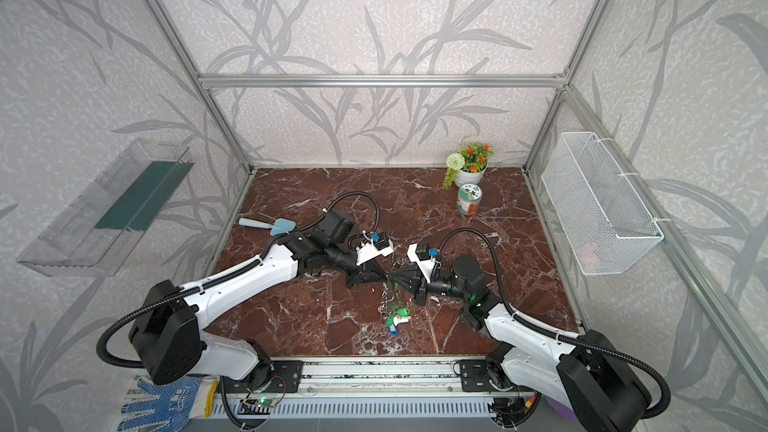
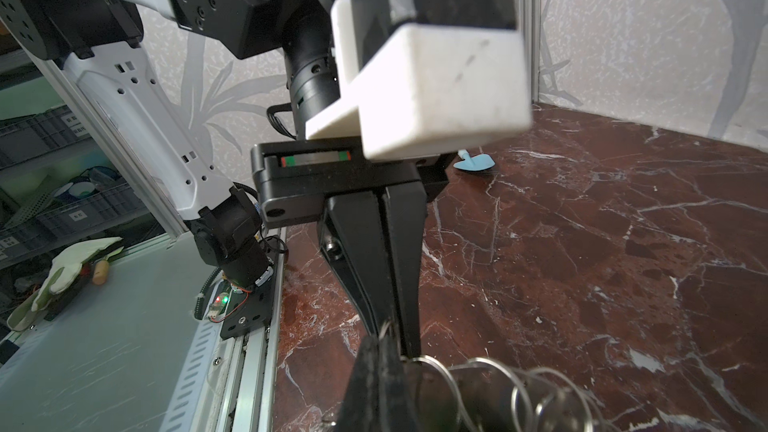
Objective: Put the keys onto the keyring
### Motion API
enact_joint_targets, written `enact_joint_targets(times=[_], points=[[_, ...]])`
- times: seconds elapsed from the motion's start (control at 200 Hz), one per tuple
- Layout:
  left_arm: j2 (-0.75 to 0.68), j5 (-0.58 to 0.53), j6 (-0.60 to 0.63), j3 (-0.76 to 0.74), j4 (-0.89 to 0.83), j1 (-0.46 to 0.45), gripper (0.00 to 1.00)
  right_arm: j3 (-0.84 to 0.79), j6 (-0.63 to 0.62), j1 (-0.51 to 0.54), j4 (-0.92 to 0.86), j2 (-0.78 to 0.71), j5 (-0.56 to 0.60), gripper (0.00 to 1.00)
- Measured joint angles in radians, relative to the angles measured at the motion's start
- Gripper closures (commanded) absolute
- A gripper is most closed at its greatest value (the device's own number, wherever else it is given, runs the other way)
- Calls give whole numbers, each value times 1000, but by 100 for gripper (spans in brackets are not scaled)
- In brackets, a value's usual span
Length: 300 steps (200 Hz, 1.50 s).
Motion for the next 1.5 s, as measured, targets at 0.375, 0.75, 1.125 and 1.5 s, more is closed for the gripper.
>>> enact_joint_targets(times=[0.375,0.75,1.125,1.5], points=[[-198,-121,-156,-182,111,-1,40,0,-1,1,16,-4,3,100],[-552,-228,-326,-498,547,-3,43,0,3,1,29,-4,3,100],[-354,-111,-375,-520,856,-5,47,0,10,1,37,-16,-1,100],[-295,-28,-376,-479,869,-5,68,0,11,1,38,-16,-1,100]])
